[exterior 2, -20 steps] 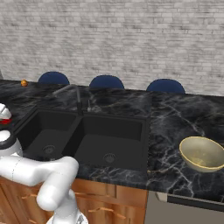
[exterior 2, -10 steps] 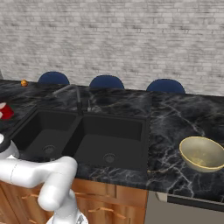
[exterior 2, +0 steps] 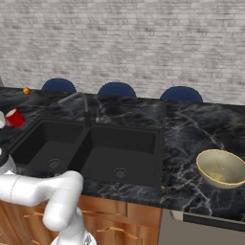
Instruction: Pick the mug and place it in the sink. Pick the bowl and place it in the open cabinet and then close the cabinet.
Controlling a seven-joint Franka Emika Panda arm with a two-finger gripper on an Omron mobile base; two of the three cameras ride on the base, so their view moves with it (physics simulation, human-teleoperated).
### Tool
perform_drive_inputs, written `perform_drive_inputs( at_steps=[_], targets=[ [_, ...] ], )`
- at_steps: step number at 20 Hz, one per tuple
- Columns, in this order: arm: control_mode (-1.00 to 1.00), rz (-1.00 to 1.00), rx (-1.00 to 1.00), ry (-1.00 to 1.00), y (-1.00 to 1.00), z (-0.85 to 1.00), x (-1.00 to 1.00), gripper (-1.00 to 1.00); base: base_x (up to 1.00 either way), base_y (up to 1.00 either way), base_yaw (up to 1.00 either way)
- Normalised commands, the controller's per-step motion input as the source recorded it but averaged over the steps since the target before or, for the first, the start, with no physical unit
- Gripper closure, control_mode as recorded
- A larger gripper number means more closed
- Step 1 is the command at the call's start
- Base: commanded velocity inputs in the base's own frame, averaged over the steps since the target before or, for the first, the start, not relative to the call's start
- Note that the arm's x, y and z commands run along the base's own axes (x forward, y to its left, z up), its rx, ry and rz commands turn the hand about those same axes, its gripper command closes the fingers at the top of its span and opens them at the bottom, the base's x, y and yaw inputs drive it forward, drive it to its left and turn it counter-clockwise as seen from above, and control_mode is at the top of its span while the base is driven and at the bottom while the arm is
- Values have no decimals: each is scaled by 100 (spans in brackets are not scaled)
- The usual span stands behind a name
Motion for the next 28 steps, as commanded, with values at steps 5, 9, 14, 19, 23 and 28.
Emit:
perform_drive_inputs(
  at_steps=[5,9,14,19,23,28],
  targets=[
    [-100,-15,1,-36,-92,-2,-7,100,0,0,0],
    [-100,-17,3,-34,-84,30,-35,100,0,0,0],
    [-100,-17,38,-3,-78,40,-29,100,0,0,0],
    [-100,-13,64,8,-76,41,-36,100,0,0,0],
    [-100,-4,35,0,-63,30,-22,100,0,0,0],
    [-100,0,12,1,-22,-2,5,100,0,0,0]
  ],
)
